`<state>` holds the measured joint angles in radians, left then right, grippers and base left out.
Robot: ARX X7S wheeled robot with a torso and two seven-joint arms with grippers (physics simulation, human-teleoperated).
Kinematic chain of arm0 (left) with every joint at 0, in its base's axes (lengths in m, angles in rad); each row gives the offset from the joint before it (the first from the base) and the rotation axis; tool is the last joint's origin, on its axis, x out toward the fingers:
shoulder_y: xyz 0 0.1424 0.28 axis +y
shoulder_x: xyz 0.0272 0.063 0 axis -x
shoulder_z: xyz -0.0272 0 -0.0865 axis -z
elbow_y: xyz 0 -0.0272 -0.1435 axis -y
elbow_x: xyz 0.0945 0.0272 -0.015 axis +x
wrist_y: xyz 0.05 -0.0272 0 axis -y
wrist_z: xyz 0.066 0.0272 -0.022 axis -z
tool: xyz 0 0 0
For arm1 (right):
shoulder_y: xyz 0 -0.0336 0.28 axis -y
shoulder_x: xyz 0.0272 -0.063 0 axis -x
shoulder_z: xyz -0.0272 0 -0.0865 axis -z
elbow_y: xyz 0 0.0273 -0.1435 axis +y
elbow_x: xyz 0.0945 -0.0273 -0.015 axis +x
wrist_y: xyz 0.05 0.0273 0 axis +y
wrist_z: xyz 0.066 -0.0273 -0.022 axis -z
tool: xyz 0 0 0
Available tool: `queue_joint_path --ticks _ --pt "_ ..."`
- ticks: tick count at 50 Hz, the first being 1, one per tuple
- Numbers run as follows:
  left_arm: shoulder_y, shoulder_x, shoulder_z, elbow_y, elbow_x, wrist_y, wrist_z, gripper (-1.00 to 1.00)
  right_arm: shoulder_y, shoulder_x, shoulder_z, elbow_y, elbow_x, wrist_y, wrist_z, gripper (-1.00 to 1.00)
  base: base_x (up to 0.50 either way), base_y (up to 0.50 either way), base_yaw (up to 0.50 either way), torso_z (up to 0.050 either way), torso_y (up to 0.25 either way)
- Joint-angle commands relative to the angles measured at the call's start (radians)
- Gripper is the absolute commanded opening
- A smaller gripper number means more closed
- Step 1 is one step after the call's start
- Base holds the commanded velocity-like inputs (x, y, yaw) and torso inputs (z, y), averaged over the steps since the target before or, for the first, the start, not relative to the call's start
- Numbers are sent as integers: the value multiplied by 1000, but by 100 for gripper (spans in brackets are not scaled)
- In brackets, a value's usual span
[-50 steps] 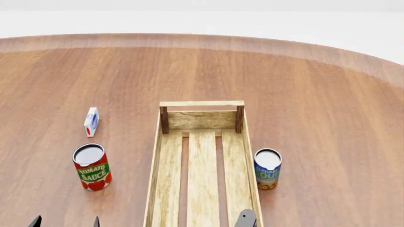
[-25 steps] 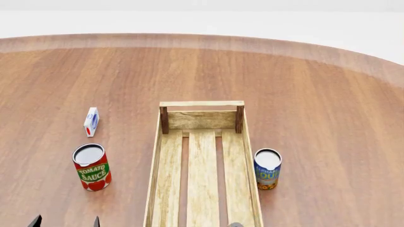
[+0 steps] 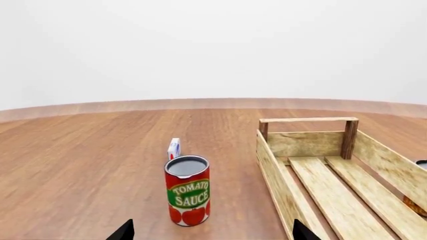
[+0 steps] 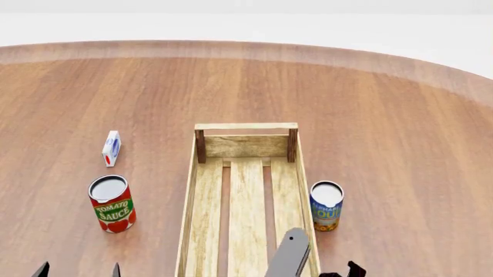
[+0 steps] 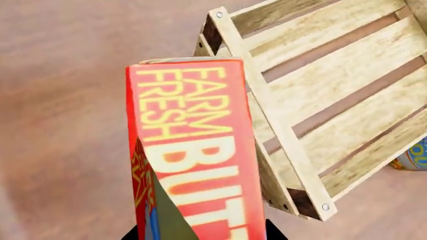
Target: Pick up the butter and put it in the tray.
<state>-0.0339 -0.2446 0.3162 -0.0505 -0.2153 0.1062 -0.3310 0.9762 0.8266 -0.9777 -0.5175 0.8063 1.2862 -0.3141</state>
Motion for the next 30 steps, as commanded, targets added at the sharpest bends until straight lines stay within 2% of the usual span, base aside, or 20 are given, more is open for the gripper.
queue_joint_path --ticks 1,5,11,15,25,30 --pt "1 -2 3 -4 -5 7 -3 100 78 43 232 -4 115 71 47 -100 0 0 0 0 0" --pt "0 -2 5 -7 -5 9 -4 100 95 43 298 44 140 60 59 -100 0 0 0 0 0" --pt "1 -4 8 -8 -6 10 -6 100 106 39 326 72 154 68 77 -100 0 0 0 0 2" --pt "-1 -5 8 -11 -9 15 -5 100 112 1 357 154 142 79 133 -100 0 0 0 0 0" --pt "-3 -8 12 -14 -10 17 -7 100 141 -205 475 431 85 21 303 -100 0 0 0 0 1" --pt "-2 -10 14 -4 -13 9 -11 100 206 -314 453 601 21 -5 342 -100 0 0 1 0 0"
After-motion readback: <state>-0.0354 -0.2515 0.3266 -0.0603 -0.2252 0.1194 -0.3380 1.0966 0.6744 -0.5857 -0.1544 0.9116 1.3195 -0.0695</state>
